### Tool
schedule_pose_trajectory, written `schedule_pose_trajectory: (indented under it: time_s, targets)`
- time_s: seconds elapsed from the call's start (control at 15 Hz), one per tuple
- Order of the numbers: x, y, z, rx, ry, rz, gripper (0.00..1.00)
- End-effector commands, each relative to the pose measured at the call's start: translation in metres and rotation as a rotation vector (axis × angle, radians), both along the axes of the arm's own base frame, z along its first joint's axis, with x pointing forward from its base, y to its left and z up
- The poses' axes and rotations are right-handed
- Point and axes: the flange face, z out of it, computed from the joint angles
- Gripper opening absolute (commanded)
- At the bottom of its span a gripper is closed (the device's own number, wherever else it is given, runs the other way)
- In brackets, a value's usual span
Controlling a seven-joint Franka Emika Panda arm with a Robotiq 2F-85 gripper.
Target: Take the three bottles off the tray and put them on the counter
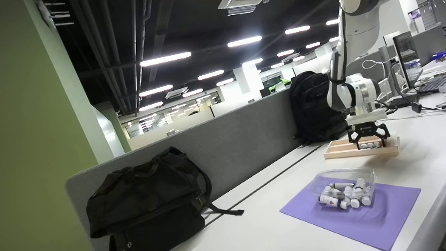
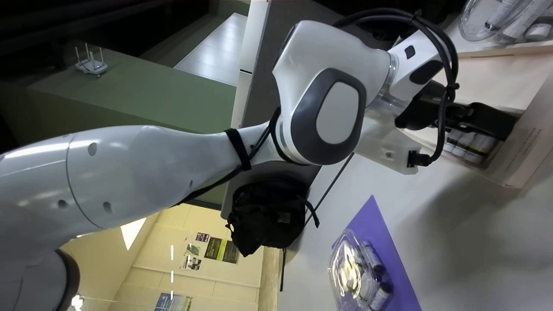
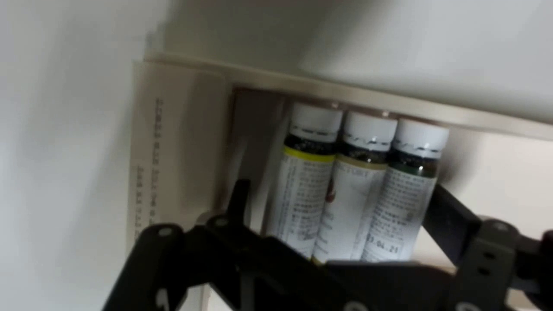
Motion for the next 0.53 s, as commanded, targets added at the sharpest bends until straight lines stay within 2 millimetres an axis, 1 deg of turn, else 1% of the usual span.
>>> schedule_pose_trajectory:
  time_s: [0.0,0.07,0.13,0.2,0.47]
  targets:
    - [0.007,-0.001,-0.007,-0.02,0.011,-0.013,0.75]
    - [0.007,-0.002,-0.006,-0.021,0.013,-0.012,0.74]
    - [0.009,-0.002,-0.004,-0.022,0.008,-0.012,0.68]
    - [0.011,-0.002,-0.001,-0.022,0.002,-0.014,0.6]
    - [0.018,-0.005,0.01,-0.024,-0.014,-0.013,0.33]
